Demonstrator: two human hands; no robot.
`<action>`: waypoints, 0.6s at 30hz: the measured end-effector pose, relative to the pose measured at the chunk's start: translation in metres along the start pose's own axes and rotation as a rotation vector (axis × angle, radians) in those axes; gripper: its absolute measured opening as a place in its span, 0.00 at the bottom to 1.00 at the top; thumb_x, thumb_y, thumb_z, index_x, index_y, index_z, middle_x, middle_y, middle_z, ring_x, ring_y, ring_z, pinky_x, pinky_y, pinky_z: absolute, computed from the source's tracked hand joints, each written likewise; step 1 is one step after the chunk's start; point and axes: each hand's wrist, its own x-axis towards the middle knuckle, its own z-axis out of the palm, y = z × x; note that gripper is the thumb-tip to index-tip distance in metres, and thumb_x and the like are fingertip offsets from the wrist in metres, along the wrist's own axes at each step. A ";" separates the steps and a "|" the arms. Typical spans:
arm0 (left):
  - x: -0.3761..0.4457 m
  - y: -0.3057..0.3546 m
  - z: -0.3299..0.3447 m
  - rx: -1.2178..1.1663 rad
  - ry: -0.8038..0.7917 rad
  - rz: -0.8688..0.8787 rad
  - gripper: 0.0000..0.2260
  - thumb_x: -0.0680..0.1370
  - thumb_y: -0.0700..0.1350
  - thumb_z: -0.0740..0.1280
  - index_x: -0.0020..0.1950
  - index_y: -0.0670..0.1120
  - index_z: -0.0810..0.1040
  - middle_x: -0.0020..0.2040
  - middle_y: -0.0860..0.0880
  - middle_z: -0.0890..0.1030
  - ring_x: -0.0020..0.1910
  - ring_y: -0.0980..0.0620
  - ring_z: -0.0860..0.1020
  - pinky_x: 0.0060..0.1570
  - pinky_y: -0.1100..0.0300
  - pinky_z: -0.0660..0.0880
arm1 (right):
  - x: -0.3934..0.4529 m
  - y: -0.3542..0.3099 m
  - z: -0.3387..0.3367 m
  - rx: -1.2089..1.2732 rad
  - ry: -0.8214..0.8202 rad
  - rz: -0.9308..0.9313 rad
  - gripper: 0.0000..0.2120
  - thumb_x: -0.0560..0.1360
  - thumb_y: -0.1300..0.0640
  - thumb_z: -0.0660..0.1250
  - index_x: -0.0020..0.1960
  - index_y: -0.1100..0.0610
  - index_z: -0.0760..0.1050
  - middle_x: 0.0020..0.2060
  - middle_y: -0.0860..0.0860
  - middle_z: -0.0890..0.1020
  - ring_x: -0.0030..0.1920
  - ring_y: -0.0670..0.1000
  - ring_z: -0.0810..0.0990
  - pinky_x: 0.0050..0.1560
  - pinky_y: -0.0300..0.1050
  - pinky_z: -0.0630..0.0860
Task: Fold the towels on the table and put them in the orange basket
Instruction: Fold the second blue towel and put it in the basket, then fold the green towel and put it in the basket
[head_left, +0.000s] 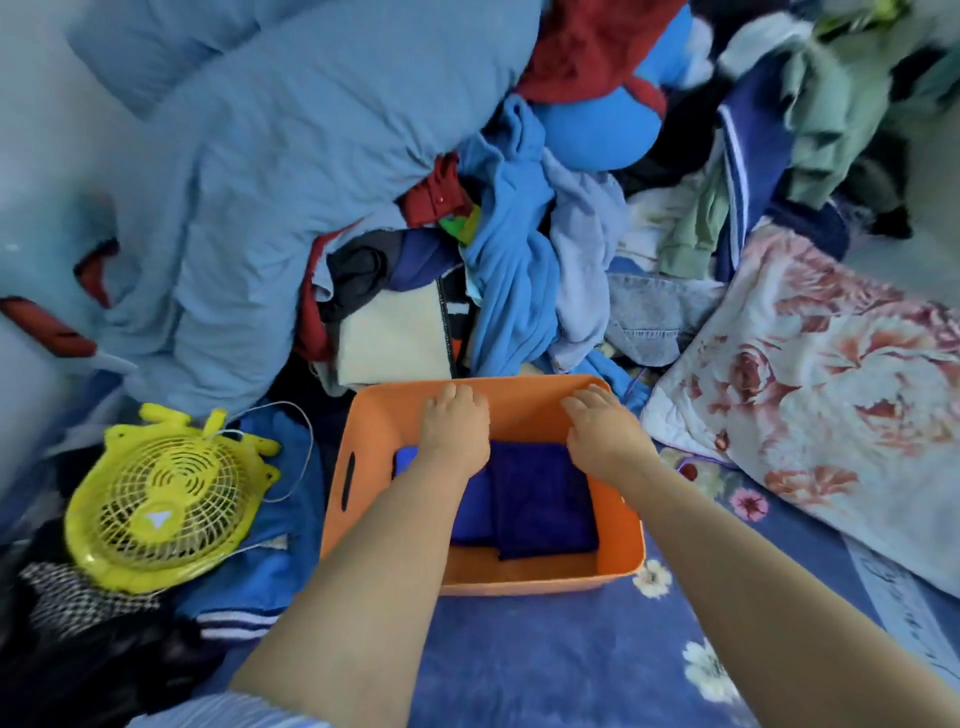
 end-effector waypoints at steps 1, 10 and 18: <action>-0.011 -0.001 -0.019 0.003 0.025 -0.004 0.14 0.75 0.37 0.59 0.60 0.40 0.71 0.60 0.43 0.72 0.62 0.45 0.67 0.57 0.54 0.67 | -0.013 -0.008 -0.016 -0.008 0.017 -0.013 0.16 0.74 0.64 0.55 0.61 0.62 0.69 0.64 0.56 0.70 0.69 0.55 0.61 0.65 0.48 0.63; -0.143 0.007 -0.155 0.055 0.203 0.070 0.15 0.76 0.38 0.58 0.61 0.41 0.71 0.62 0.43 0.72 0.63 0.43 0.67 0.58 0.51 0.67 | -0.161 -0.061 -0.138 -0.057 0.229 -0.041 0.20 0.77 0.62 0.54 0.69 0.59 0.63 0.69 0.54 0.67 0.72 0.54 0.59 0.67 0.51 0.64; -0.281 0.080 -0.212 0.059 0.273 0.374 0.13 0.77 0.41 0.60 0.61 0.42 0.73 0.63 0.41 0.71 0.65 0.41 0.66 0.59 0.49 0.68 | -0.359 -0.077 -0.179 -0.110 0.482 0.184 0.21 0.75 0.62 0.57 0.68 0.60 0.65 0.68 0.56 0.69 0.69 0.56 0.63 0.68 0.48 0.60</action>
